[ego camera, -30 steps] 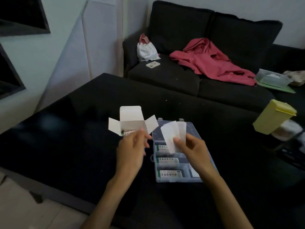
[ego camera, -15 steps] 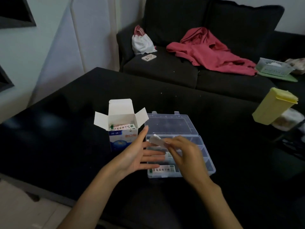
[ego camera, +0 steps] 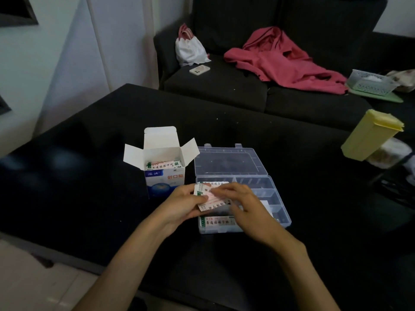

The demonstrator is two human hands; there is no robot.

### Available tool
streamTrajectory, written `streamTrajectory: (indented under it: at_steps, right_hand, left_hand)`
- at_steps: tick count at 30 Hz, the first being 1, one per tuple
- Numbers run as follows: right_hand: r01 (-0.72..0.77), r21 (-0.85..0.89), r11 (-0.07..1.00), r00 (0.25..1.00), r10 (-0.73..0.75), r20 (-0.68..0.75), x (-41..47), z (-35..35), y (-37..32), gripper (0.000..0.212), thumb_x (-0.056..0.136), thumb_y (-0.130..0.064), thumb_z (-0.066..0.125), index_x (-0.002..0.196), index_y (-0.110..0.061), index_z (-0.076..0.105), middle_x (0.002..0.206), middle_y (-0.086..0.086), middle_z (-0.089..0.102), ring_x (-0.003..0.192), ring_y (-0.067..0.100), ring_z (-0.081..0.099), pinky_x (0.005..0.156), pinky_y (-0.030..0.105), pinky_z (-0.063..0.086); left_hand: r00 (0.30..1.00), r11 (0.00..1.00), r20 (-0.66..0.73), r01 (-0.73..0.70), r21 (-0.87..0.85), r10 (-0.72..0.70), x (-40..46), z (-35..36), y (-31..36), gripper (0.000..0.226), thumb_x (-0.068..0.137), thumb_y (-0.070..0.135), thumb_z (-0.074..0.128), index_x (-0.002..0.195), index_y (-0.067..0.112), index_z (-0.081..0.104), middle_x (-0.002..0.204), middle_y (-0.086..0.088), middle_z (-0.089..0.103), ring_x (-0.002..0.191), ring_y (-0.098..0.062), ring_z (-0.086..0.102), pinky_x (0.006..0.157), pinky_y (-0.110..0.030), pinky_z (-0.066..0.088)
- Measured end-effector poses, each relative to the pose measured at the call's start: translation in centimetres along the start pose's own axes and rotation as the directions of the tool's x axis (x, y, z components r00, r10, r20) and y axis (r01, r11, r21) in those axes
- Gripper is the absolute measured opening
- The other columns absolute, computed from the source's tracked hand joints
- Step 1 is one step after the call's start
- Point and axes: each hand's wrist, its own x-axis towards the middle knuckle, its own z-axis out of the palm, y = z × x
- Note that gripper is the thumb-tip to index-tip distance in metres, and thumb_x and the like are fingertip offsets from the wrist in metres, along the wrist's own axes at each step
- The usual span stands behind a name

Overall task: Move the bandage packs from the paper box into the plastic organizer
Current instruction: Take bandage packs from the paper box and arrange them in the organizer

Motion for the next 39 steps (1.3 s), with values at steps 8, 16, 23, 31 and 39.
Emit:
streamTrajectory:
  at_steps: [8,16,23,31,39]
  right_hand:
    - [-0.115,0.395,0.911,0.909,0.256,-0.328,0.9,1.4,-0.3,0.033,0.092,-0.011,0.057,0.124,-0.020,0.059,0.119,-0.002,0.059,0.095,0.000,0.059,0.068,0.009,0.049]
    - [-0.036,0.033,0.999,0.898,0.047,-0.438,0.7,1.5,0.0,0.026,0.090,-0.022,0.062,0.115,-0.024,0.067,0.108,-0.015,0.058,0.102,-0.002,0.051,0.085,0.012,0.045]
    - [-0.016,-0.149,0.989,0.918,-0.045,-0.394,0.7,1.3,0.1,0.027,0.089,-0.030,0.061,0.116,-0.030,0.066,0.117,-0.007,0.055,0.108,-0.001,0.036,0.080,0.007,0.032]
    - [-0.285,0.611,0.739,0.828,0.510,-0.231,0.7,-0.4,-0.9,0.044,0.076,-0.021,0.076,0.114,-0.024,0.055,0.094,-0.015,0.061,0.077,0.000,0.061,0.057,0.011,0.048]
    - [-0.194,0.849,0.492,0.854,0.510,-0.101,0.5,-2.2,-0.3,0.021,0.076,-0.019,0.075,0.094,-0.012,0.067,0.075,0.000,0.073,0.066,0.007,0.067,0.061,0.017,0.053]
  left_hand:
    - [0.991,0.991,0.002,-0.131,0.010,0.131,0.0,0.9,0.0,0.031,0.093,0.001,0.053,0.114,0.021,0.062,0.105,-0.008,0.070,0.094,-0.015,0.069,0.068,-0.022,0.057]
    - [0.988,0.985,-0.012,-0.153,-0.078,0.153,0.0,1.1,-0.1,0.022,0.094,0.003,0.051,0.107,0.017,0.064,0.097,-0.008,0.072,0.086,-0.013,0.071,0.065,-0.021,0.057]
    - [0.992,0.972,0.019,-0.121,-0.199,0.127,-0.1,1.0,0.1,0.023,0.096,0.028,0.051,0.105,0.014,0.067,0.090,-0.007,0.075,0.085,-0.013,0.072,0.066,-0.020,0.056]
    - [0.980,0.975,-0.008,-0.198,-0.101,0.198,-0.3,1.1,0.2,0.024,0.095,0.010,0.051,0.113,0.021,0.063,0.095,-0.002,0.074,0.084,-0.011,0.072,0.063,-0.019,0.055]
    - [0.960,0.962,-0.047,-0.274,0.026,0.275,-0.1,0.6,0.1,0.019,0.094,0.009,0.054,0.105,0.021,0.063,0.092,-0.001,0.074,0.082,-0.011,0.072,0.064,-0.018,0.056]
